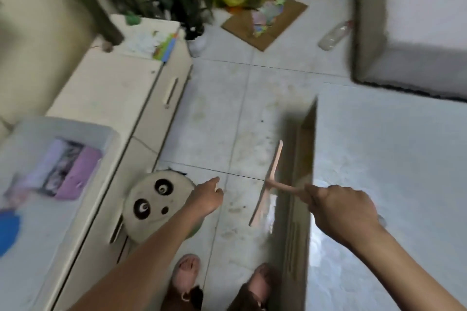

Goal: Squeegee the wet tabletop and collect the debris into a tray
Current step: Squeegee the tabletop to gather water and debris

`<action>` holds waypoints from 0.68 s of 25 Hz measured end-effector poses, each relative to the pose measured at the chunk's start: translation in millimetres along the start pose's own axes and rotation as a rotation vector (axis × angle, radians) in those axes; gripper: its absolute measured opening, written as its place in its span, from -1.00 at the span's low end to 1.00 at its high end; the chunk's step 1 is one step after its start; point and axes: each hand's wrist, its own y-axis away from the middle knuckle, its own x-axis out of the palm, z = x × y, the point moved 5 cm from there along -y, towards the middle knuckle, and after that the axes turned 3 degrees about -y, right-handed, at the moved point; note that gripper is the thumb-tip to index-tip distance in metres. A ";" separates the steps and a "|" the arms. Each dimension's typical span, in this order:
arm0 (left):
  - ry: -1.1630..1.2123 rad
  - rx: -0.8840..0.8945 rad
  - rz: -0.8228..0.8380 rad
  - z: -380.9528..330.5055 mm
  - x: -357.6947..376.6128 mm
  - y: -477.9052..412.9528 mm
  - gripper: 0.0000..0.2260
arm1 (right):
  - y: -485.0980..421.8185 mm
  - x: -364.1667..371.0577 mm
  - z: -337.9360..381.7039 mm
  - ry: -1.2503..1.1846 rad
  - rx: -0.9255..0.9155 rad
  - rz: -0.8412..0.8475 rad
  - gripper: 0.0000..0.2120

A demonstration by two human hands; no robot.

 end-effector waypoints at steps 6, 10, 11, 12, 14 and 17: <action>0.245 -0.241 -0.240 162.3 -92.7 15.2 -0.57 | -59.4 -54.0 146.7 0.025 -0.247 -0.126 -0.76; 0.312 -0.463 -0.384 280.0 -145.6 20.6 -0.56 | -91.6 -68.6 241.8 0.025 -0.299 -0.111 -0.82; 0.360 -0.517 -0.402 311.4 -157.8 20.7 -0.58 | -97.0 -71.5 266.0 0.030 -0.307 -0.102 -0.83; 0.428 -0.563 -0.417 345.3 -169.2 18.6 -0.59 | -102.9 -73.0 291.2 0.041 -0.312 -0.089 -0.84; 0.634 -0.653 -0.424 394.3 -187.4 13.6 -0.56 | -111.1 -75.6 328.4 0.065 -0.320 -0.071 -0.88; 1.072 -0.715 -0.367 442.5 -204.1 -3.1 -0.51 | -126.1 -77.4 380.9 0.083 -0.288 -0.045 -0.94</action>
